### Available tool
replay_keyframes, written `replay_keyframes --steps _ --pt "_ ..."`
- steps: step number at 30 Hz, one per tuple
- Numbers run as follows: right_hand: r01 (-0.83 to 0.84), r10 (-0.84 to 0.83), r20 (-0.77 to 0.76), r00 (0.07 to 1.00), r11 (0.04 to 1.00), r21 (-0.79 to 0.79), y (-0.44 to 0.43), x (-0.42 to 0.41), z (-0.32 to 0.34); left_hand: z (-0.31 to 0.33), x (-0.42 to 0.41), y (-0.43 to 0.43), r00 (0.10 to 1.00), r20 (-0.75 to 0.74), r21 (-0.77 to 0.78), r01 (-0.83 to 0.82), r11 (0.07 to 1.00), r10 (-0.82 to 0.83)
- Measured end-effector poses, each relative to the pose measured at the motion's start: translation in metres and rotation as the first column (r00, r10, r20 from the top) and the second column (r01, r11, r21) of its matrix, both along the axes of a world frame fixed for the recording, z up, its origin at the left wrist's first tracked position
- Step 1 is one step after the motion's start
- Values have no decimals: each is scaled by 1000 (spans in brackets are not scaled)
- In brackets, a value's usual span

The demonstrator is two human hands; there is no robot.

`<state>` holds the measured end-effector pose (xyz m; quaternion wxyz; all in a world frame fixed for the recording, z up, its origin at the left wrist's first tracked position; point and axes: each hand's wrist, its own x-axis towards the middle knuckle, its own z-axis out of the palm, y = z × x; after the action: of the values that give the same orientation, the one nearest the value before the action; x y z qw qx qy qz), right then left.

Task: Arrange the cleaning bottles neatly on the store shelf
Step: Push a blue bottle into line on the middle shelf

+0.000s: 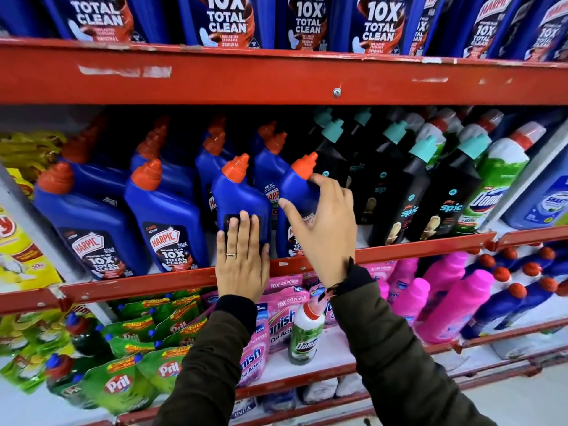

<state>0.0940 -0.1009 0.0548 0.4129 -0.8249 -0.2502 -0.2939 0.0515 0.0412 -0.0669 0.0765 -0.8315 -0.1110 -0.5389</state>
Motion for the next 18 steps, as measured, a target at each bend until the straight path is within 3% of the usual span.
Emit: replay_keyframes --steps 10,15,18 --pt "-7 8 25 1000 999 -35 -11 1 0 0 -1 -1 1000 -3 10 4 1000 -4" --pt "171 -206 148 967 961 219 -41 11 20 -3 1 0 1000 4 -2 8 1000 -8" --pt "335 -390 103 915 877 346 -73 36 39 -2 0 0 1000 0 1 2 1000 -2"
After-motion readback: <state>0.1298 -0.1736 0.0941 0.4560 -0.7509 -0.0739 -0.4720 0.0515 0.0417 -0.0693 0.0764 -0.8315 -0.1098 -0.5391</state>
